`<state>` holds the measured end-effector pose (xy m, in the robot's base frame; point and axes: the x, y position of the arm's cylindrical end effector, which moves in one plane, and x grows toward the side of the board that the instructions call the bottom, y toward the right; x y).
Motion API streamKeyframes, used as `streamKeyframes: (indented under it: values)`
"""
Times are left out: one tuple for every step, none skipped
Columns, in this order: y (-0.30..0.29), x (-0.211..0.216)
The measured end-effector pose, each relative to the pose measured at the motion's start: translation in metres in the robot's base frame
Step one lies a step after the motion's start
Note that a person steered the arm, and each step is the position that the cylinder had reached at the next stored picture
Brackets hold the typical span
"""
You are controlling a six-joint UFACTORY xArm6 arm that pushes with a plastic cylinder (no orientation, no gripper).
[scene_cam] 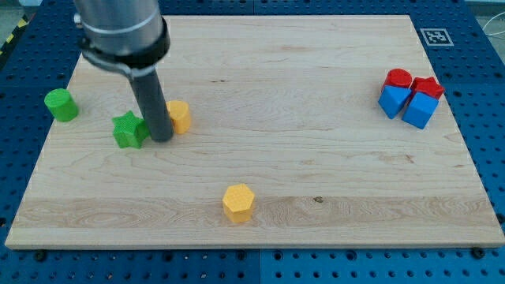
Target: Move yellow heart towards yellow hexagon
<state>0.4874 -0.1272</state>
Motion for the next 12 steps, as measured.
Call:
streamKeyframes:
  values:
    - [0.015,0.040]
    - [0.008,0.041]
    - [-0.004,0.026]
    - [-0.008,0.000]
    - [-0.009,-0.026]
    - [-0.013,-0.049]
    - [-0.016,-0.059]
    - [-0.005,-0.046]
    - [0.024,0.016]
    - [0.036,0.058]
    - [0.023,0.050]
    - [0.012,0.022]
